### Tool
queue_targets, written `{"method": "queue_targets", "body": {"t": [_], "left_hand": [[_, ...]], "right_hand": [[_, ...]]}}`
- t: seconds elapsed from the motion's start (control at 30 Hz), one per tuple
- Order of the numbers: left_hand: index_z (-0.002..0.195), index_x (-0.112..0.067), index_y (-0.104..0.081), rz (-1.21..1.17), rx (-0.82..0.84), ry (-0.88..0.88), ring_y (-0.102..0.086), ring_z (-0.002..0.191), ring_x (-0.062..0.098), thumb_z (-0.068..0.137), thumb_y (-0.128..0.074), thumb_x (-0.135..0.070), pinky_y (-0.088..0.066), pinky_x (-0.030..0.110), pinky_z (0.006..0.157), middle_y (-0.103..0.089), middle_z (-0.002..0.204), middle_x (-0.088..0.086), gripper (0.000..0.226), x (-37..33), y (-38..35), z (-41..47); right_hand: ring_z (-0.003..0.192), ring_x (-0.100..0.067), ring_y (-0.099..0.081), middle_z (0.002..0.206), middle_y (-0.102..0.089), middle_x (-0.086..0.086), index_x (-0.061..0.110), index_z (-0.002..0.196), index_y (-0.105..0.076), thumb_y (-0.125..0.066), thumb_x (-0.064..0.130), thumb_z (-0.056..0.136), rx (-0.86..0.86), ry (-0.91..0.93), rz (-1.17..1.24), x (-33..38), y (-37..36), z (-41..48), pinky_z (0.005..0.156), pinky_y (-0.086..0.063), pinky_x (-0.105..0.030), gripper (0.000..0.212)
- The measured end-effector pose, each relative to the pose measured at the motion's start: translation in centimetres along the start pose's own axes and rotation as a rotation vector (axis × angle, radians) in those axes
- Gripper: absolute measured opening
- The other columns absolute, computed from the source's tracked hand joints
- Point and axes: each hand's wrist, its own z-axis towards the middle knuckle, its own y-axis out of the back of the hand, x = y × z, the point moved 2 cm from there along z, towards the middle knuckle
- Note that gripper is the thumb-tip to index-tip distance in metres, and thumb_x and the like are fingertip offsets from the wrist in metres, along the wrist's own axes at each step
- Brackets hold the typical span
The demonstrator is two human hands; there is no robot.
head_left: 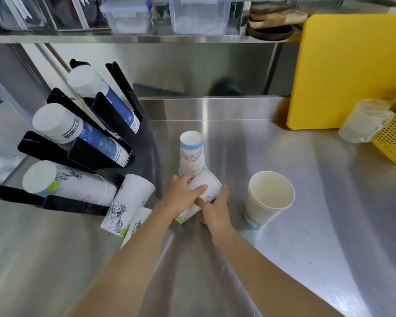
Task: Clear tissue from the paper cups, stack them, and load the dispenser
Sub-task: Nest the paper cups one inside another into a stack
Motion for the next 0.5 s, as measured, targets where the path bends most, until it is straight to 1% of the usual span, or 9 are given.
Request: {"method": "queue_targets", "body": {"t": [0.07,0.1,0.17,0.2,0.27,0.33,0.37,0.43,0.5], "left_hand": [[0.125,-0.019,-0.050,-0.070,-0.009,-0.045,-0.050,0.113,0.023,0.075,-0.065,-0.048,-0.042,0.041,0.099,-0.047,0.118,0.005,0.059,-0.5,0.5,-1.0],[0.122,-0.021,-0.050,-0.112,-0.029,-0.078,-0.051,0.112,0.021,0.069,-0.068,-0.052,-0.044,0.042,0.098,-0.051,0.119,0.003,0.064,-1.0,1.0,-1.5],[0.118,-0.022,-0.050,-0.198,-0.102,-0.148,-0.054,0.108,0.018,0.058,-0.069,-0.058,-0.047,0.043,0.095,-0.056,0.117,0.001,0.072,-2.5,2.5,-2.8],[0.118,-0.021,-0.050,-0.237,-0.148,-0.182,-0.054,0.108,0.017,0.057,-0.069,-0.056,-0.047,0.042,0.094,-0.056,0.116,0.000,0.073,-3.5,3.4,-3.4],[0.120,-0.020,-0.048,-0.315,-0.234,-0.260,-0.052,0.109,0.015,0.057,-0.071,-0.051,-0.047,0.038,0.094,-0.053,0.118,0.000,0.074,-6.1,5.0,-4.7],[0.122,-0.020,-0.047,-0.389,-0.267,-0.372,-0.051,0.110,0.014,0.057,-0.073,-0.048,-0.047,0.030,0.091,-0.051,0.121,0.001,0.075,-9.1,6.0,-5.9],[0.122,-0.021,-0.046,-0.420,-0.261,-0.429,-0.051,0.110,0.013,0.057,-0.074,-0.047,-0.047,0.024,0.088,-0.051,0.122,0.001,0.076,-10.6,6.3,-6.4],[0.122,-0.023,-0.045,-0.476,-0.231,-0.516,-0.051,0.110,0.010,0.056,-0.076,-0.046,-0.045,0.017,0.082,-0.051,0.123,0.000,0.077,-13.2,6.2,-7.2],[0.129,-0.023,-0.038,-0.504,-0.207,-0.588,-0.051,0.109,0.008,0.060,-0.079,-0.041,-0.046,0.018,0.082,-0.051,0.121,-0.003,0.082,-15.3,5.5,-8.0]], "right_hand": [[0.113,-0.018,-0.055,0.128,-0.051,-0.002,0.032,0.137,-0.014,-0.065,0.019,0.079,-0.038,0.179,-0.089,0.8,-0.7,-1.1,0.097,-0.048,-0.040,0.079],[0.117,-0.016,-0.051,0.131,-0.046,-0.001,0.033,0.137,-0.014,-0.064,0.019,0.079,-0.056,0.268,-0.136,1.4,-0.8,-1.5,0.099,-0.046,-0.039,0.078],[0.119,-0.012,-0.045,0.130,-0.040,0.004,0.034,0.138,-0.015,-0.064,0.018,0.080,-0.069,0.411,-0.204,3.4,-0.8,-2.3,0.100,-0.043,-0.034,0.078],[0.119,-0.010,-0.043,0.130,-0.038,0.006,0.036,0.138,-0.014,-0.064,0.020,0.080,-0.058,0.465,-0.228,4.7,-0.6,-2.7,0.098,-0.041,-0.031,0.078],[0.123,-0.007,-0.040,0.138,-0.034,0.010,0.039,0.138,-0.010,-0.064,0.027,0.082,-0.053,0.577,-0.286,7.3,-0.1,-3.5,0.100,-0.041,-0.029,0.078],[0.124,-0.006,-0.040,0.142,-0.032,0.012,0.039,0.139,-0.009,-0.064,0.031,0.084,-0.118,0.693,-0.354,9.9,1.1,-4.2,0.100,-0.042,-0.029,0.078],[0.123,-0.007,-0.041,0.141,-0.032,0.009,0.038,0.139,-0.009,-0.064,0.031,0.084,-0.154,0.746,-0.376,11.1,1.9,-4.7,0.099,-0.044,-0.030,0.078],[0.121,-0.012,-0.043,0.140,-0.034,0.005,0.037,0.139,-0.009,-0.064,0.029,0.084,-0.211,0.838,-0.404,13.3,3.9,-5.7,0.096,-0.050,-0.038,0.078],[0.121,-0.015,-0.043,0.138,-0.032,0.008,0.038,0.137,-0.010,-0.065,0.025,0.084,-0.262,0.921,-0.453,14.9,6.4,-6.7,0.092,-0.052,-0.043,0.078]]}}
